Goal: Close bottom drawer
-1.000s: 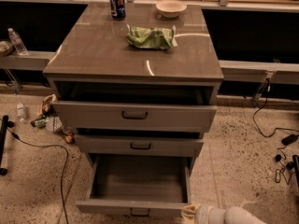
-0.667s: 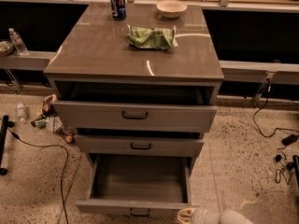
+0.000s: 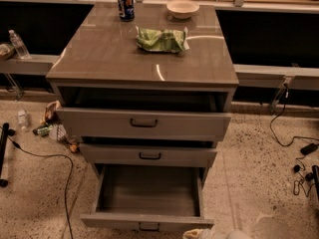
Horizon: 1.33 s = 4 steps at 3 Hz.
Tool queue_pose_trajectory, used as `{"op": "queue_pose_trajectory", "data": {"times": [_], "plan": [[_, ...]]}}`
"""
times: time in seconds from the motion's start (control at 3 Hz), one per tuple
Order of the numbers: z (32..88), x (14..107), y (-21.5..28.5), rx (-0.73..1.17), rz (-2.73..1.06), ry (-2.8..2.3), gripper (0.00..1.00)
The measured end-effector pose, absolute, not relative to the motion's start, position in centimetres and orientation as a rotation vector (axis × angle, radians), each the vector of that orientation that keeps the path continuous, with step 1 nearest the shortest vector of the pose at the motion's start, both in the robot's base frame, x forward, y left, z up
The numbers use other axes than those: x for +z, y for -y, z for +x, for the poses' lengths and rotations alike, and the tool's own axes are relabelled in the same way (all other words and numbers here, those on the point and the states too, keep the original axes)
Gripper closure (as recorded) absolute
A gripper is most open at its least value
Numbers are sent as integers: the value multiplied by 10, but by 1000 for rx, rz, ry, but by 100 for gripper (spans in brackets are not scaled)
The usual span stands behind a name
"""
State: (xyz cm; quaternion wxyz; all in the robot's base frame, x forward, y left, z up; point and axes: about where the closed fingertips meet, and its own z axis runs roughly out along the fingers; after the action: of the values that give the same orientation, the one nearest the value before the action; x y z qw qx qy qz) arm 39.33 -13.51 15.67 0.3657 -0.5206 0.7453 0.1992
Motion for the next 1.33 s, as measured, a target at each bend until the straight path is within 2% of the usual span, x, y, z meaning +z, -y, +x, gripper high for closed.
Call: {"op": "queue_pose_trajectory", "data": {"times": [1.0, 1.33], "plan": [[452, 144, 101, 449, -1271, -1738, 100], [490, 144, 86, 418, -1302, -1655, 100]]}}
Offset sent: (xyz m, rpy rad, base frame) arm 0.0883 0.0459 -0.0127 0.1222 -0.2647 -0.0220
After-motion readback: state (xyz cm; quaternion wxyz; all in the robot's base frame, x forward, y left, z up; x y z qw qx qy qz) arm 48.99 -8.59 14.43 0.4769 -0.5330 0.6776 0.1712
